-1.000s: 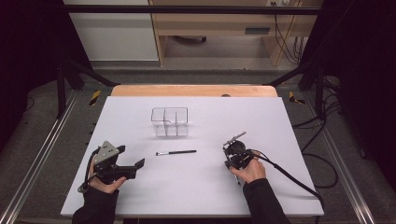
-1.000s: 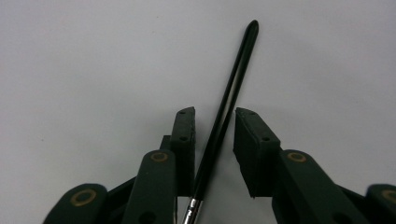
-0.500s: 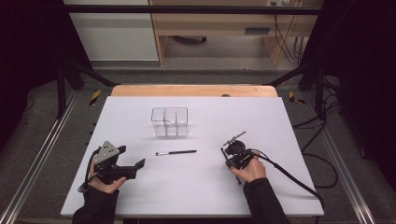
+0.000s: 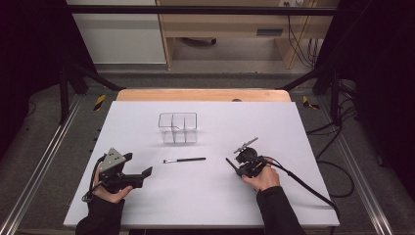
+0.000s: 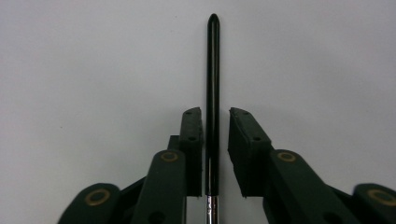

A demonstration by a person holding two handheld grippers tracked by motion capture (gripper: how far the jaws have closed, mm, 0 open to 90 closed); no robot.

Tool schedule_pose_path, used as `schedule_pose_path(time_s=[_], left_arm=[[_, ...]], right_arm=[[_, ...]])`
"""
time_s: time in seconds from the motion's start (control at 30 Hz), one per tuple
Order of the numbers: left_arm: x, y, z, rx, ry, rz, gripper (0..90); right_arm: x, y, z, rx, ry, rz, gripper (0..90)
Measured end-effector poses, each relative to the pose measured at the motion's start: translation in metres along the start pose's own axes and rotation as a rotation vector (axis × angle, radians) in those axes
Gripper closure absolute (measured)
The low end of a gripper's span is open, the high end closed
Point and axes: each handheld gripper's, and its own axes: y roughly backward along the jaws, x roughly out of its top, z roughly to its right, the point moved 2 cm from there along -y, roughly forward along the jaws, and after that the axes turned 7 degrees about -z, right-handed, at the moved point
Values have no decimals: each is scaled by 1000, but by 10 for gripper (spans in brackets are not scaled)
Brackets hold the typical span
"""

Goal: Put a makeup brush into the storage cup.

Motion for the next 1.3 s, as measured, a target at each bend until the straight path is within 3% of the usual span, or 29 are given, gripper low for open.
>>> schedule_pose_path(time_s=[0.13, 0.33, 0.63, 0.97, 1.3], left_arm=[[0, 0, 0, 0, 0, 1, 89], [0, 0, 0, -4, -4, -5, 90], [0, 0, 0, -6, -8, -12, 90], [0, -1, 1, -7, -13, -18, 90], [1, -1, 1, -10, -18, -21, 90]], right_arm=[[0, 7, 1, -12, 11, -6, 677], [0, 7, 1, -10, 17, -67, 678], [-1, 0, -1, -5, 33, -129, 741], [-1, 0, 0, 0, 39, -151, 832], [0, 1, 0, 7, 35, -170, 841]])
